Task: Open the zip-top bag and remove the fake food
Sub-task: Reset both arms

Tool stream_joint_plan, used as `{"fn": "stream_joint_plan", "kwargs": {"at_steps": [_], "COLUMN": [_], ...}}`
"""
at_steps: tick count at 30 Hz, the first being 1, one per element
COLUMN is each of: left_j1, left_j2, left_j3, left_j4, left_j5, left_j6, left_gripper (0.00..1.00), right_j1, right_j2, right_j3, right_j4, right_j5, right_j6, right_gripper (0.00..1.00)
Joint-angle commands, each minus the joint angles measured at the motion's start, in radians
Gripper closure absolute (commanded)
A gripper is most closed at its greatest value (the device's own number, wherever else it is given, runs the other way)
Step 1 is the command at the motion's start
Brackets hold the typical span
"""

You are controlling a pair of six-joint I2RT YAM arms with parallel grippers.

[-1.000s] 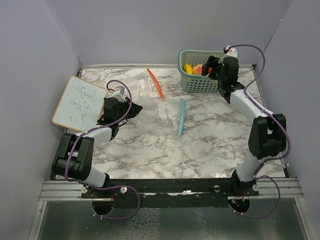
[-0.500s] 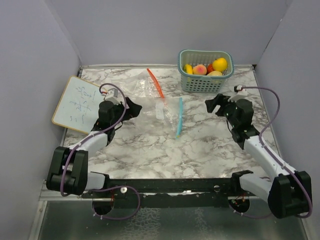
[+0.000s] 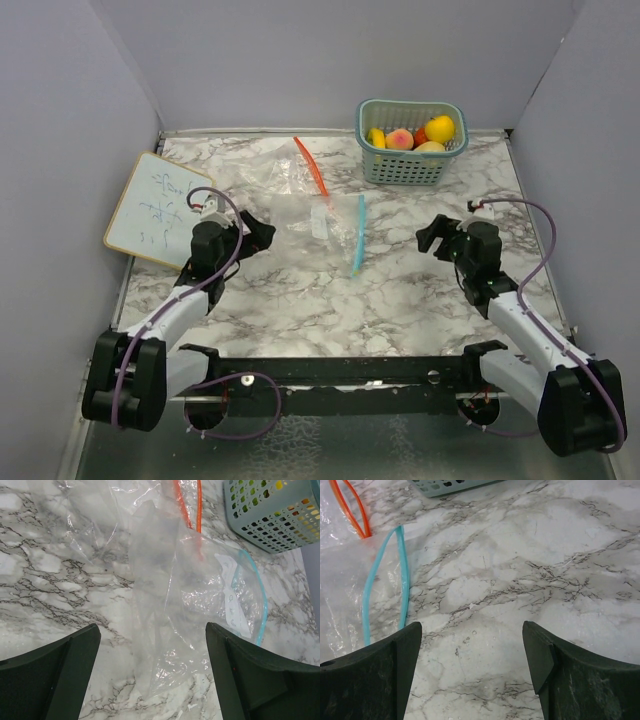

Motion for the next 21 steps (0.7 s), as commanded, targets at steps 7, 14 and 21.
{"fn": "stream_joint_plan", "kwargs": {"at_steps": [7, 14, 21], "left_j1": [-0.002, -0.003, -0.003], "left_j2": [-0.131, -0.124, -0.095], "left_j3": [-0.017, -0.012, -0.017], "left_j4": [-0.075, -0.066, -0.043], "left_j5": [-0.08, -0.055, -0.048], "left_j6": [0.016, 0.013, 0.004], "left_gripper": [0.11, 0.11, 0.14], "right_j1": [-0.006, -0.006, -0.006], "right_j2": [-0.018, -0.031, -0.019], "right_j3": [0.008, -0.016, -0.007], "right_j4": [-0.055, -0.053, -0.037], "right_j5": [0.156, 0.165, 0.172], "right_j6": [-0.001, -0.005, -0.028], "right_gripper": [0.2, 0.21, 0.22]}}
